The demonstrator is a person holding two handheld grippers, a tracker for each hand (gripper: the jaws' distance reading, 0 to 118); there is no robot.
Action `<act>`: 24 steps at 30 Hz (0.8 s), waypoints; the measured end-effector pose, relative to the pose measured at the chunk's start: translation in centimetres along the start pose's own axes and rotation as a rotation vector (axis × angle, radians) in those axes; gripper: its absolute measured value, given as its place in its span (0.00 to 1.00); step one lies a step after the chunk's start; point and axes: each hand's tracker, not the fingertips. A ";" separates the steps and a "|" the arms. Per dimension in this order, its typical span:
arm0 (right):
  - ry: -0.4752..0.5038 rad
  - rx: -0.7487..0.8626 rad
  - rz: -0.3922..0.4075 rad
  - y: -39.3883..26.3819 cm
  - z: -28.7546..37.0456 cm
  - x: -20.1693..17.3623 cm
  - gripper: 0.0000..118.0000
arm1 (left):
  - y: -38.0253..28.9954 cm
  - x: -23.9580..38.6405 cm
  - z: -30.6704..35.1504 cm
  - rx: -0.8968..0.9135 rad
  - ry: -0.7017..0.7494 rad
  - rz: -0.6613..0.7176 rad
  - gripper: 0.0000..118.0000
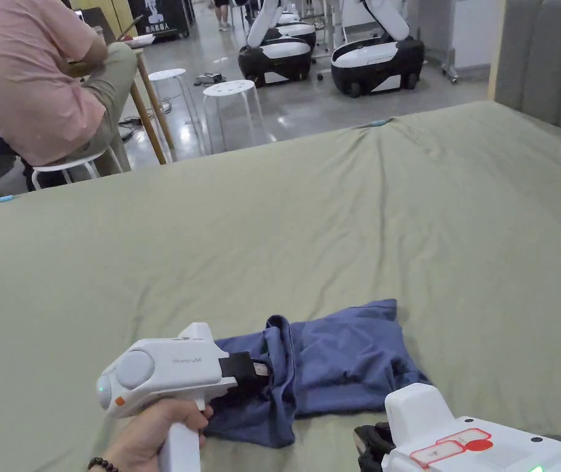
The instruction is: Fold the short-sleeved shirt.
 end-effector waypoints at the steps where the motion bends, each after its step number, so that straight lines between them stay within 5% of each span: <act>1: -0.004 -0.001 -0.001 0.0 -0.1 0.1 0.00 | -0.1 0.4 -0.4 -0.015 -0.025 0.008 0.00; 8: -0.007 -0.008 -0.011 0.0 -0.2 0.4 0.00 | -0.4 1.4 -1.7 -0.058 -0.020 0.002 0.00; 15: 0.007 0.001 -0.001 0.4 -0.3 -0.4 0.00 | 1.8 -0.9 7.7 0.138 -0.047 0.046 0.00; 22: 0.029 0.007 0.023 0.7 -0.6 -1.6 0.00 | 1.1 -7.1 16.0 0.301 0.119 0.208 0.01; 24: 0.030 0.007 0.030 0.7 -0.8 -1.9 0.00 | 0.3 -7.6 17.3 0.337 0.089 0.217 0.27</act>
